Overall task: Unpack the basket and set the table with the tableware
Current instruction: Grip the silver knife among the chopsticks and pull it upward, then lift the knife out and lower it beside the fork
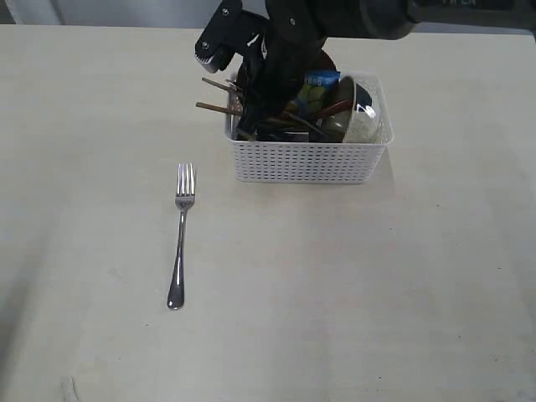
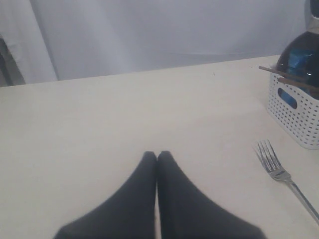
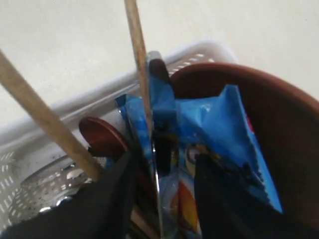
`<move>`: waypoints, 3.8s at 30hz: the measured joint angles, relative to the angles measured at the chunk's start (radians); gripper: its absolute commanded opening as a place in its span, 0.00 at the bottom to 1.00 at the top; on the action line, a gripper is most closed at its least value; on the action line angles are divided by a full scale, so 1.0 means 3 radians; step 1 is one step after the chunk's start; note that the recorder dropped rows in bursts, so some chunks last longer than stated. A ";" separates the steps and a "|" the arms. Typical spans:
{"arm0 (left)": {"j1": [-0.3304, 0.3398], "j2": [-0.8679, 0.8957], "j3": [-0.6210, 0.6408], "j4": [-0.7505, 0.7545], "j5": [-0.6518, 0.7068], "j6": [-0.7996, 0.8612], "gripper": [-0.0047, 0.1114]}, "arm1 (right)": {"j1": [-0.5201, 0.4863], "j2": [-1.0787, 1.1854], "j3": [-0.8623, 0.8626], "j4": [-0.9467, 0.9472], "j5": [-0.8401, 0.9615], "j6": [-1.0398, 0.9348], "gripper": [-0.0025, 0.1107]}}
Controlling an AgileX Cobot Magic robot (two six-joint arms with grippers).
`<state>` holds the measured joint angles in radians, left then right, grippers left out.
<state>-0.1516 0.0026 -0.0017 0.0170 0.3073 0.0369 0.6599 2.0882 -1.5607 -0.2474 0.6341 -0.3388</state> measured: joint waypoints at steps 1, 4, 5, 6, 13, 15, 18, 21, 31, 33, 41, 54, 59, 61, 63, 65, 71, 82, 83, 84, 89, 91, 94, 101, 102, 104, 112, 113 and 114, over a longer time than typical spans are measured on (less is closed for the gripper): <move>0.0000 0.0000 0.0000 0.0000 0.0000 0.0000 0.04 | 0.0000 0.0000 0.0000 0.0000 0.0000 0.0003 0.29; 0.0000 0.0000 0.0000 0.0000 0.0000 0.0000 0.04 | 0.0000 0.0000 0.0000 0.0006 0.0000 0.0009 0.17; 0.0000 0.0000 0.0000 0.0000 0.0000 0.0000 0.04 | 0.0000 0.0000 0.0000 0.0006 0.0000 0.0009 0.12; 0.0000 0.0000 0.0000 0.0000 0.0000 0.0000 0.04 | 0.0000 0.0000 0.0000 0.0006 0.0000 0.0009 0.09; 0.0000 0.0000 0.0000 0.0000 0.0000 0.0000 0.04 | 0.0000 0.0000 0.0000 0.0000 -0.0007 0.0017 0.03; 0.0000 0.0000 0.0000 0.0000 0.0000 0.0000 0.04 | 0.0000 -0.0007 0.0000 0.0000 -0.0007 0.0017 0.03; 0.0000 0.0000 0.0000 0.0000 0.0000 0.0000 0.04 | 0.0000 -0.0015 0.0000 0.0000 -0.0007 0.0017 0.03; 0.0000 0.0000 0.0000 0.0000 0.0000 0.0000 0.04 | 0.0000 -0.0048 0.0000 0.0000 0.0026 0.0017 0.02; 0.0000 0.0000 0.0000 0.0000 0.0000 0.0000 0.04 | 0.0000 -0.0336 0.0012 0.0023 0.0062 0.0025 0.02; 0.0000 0.0000 0.0000 0.0000 0.0000 0.0000 0.04 | 0.0000 -0.0397 0.0012 0.0023 0.0062 0.0060 0.02; 0.0000 0.0000 0.0000 0.0000 0.0000 0.0000 0.04 | 0.0000 -0.0642 0.0012 0.0023 0.0049 0.0154 0.02; 0.0000 0.0000 0.0000 0.0000 0.0000 0.0000 0.04 | 0.0000 -0.0900 0.0012 0.0171 0.0067 0.0233 0.02; 0.0000 0.0000 0.0000 0.0000 0.0000 0.0000 0.04 | 0.0000 -0.1121 0.0012 0.0466 0.0100 0.0196 0.02; 0.0000 0.0000 0.0000 0.0000 0.0000 0.0000 0.04 | 0.0000 -0.1216 0.0012 0.0670 0.0138 0.0121 0.02; 0.0000 0.0000 0.0000 0.0000 0.0000 0.0000 0.04 | 0.0000 -0.1279 0.0012 0.0867 0.0207 0.0030 0.02; 0.0000 0.0000 0.0000 0.0000 0.0000 0.0000 0.04 | 0.0000 -0.1326 0.0012 0.1141 0.0273 -0.0094 0.02; 0.0000 0.0000 0.0000 0.0000 0.0000 0.0000 0.04 | 0.0000 -0.1336 0.0012 0.1795 0.0468 -0.0352 0.02; 0.0000 0.0000 0.0000 0.0000 0.0000 0.0000 0.04 | -0.0038 -0.1336 0.0139 0.3175 0.0787 -0.0998 0.02; 0.0000 0.0000 0.0000 0.0000 0.0000 0.0000 0.04 | -0.0038 -0.1328 0.0183 0.3297 0.0787 -0.1063 0.02; 0.0000 0.0000 0.0000 0.0000 0.0000 0.0000 0.04 | -0.0041 -0.1314 0.0249 0.3460 0.0793 -0.1154 0.02; 0.0000 0.0000 0.0000 0.0000 0.0000 0.0000 0.04 | -0.0041 -0.1123 0.0596 0.4243 0.0881 -0.1631 0.02; 0.0000 0.0000 0.0000 0.0000 0.0000 0.0000 0.04 | -0.0041 -0.0998 0.0699 0.4473 0.0920 -0.1804 0.02; 0.0000 0.0000 0.0000 0.0000 0.0000 0.0000 0.04 | -0.0034 -0.0794 0.0737 0.4719 0.0980 -0.1987 0.02; 0.0000 0.0000 0.0000 0.0000 0.0000 0.0000 0.04 | -0.0022 -0.0102 0.0697 0.5480 0.1015 -0.2486 0.02; 0.0000 0.0000 0.0000 0.0000 0.0000 0.0000 0.04 | -0.0022 -0.0009 0.0653 0.5505 0.1015 -0.2513 0.02; 0.0000 0.0000 0.0000 0.0000 0.0000 0.0000 0.04 | -0.0022 0.0236 0.0497 0.5535 0.1015 -0.2521 0.02; 0.0000 0.0000 0.0000 0.0000 0.0000 0.0000 0.04 | -0.0022 0.0520 0.0303 0.5289 0.0983 -0.2089 0.02; 0.0000 0.0000 0.0000 0.0000 0.0000 0.0000 0.04 | -0.0022 0.0520 0.0303 0.5268 0.0983 -0.2058 0.02; 0.0000 0.0000 0.0000 0.0000 0.0000 0.0000 0.04 | -0.0022 0.0520 0.0303 0.5260 0.0969 -0.2026 0.02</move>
<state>-0.1516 0.0026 -0.0017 0.0170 0.3073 0.0369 0.6534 2.2441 -1.4697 1.3306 0.9248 -0.9467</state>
